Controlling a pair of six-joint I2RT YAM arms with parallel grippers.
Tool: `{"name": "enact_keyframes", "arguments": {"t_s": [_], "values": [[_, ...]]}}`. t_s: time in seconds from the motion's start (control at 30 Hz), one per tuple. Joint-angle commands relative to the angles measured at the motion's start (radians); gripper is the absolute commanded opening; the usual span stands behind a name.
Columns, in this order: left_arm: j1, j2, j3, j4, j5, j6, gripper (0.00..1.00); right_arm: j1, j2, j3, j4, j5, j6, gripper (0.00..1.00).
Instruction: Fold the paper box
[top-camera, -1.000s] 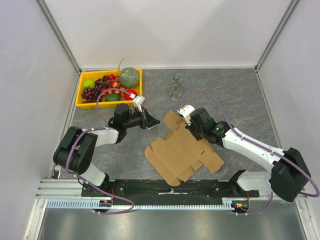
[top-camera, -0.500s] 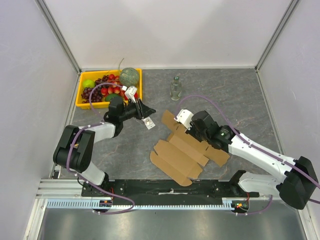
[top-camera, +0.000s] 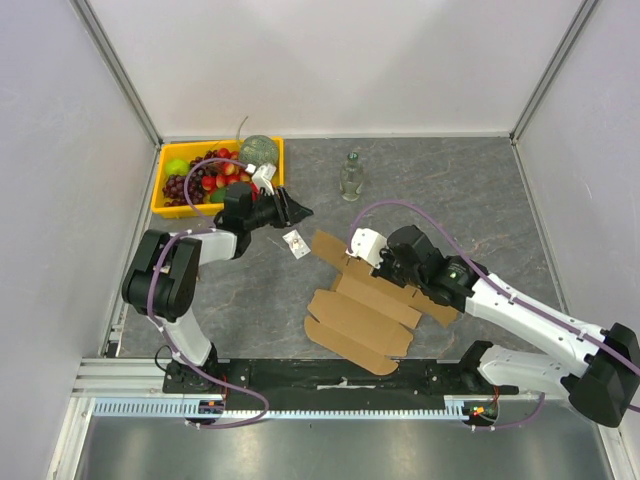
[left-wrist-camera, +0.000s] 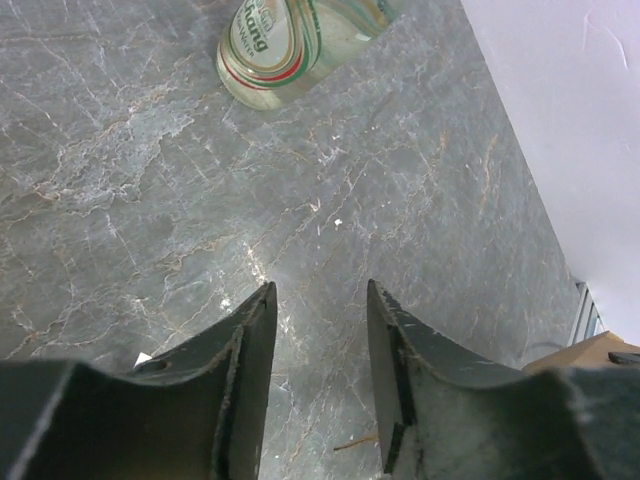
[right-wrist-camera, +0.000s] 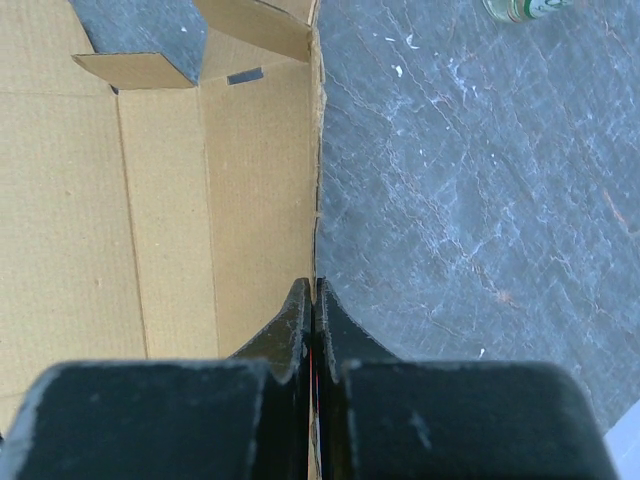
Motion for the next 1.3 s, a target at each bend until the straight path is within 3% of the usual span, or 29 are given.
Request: {"name": "enact_keyframes", "arguments": {"t_s": [0.0,0.1,0.33,0.63,0.93,1.27], "values": [[0.003,0.048,0.053,0.004,0.071,-0.017,0.51,0.004,-0.022,0.034,0.018,-0.048,-0.020,0.00],[-0.002,0.058,0.050,0.010,0.124,-0.007,0.57,0.007,-0.024,0.038,0.018,-0.053,-0.017,0.00],[-0.043,0.074,0.026,0.045,0.212,0.020,0.56,0.006,-0.028,0.037,0.038,-0.044,-0.003,0.00],[-0.092,0.062,-0.132,0.263,0.330,-0.034,0.34,0.006,0.021,0.037,0.067,0.024,-0.020,0.00],[-0.094,0.043,-0.261,0.459,0.359,-0.077,0.34,0.006,0.082,0.031,0.113,0.111,-0.069,0.00],[-0.109,0.107,-0.244,0.628,0.431,-0.131,0.39,0.006,0.144,0.037,0.154,0.119,-0.115,0.00]]}}
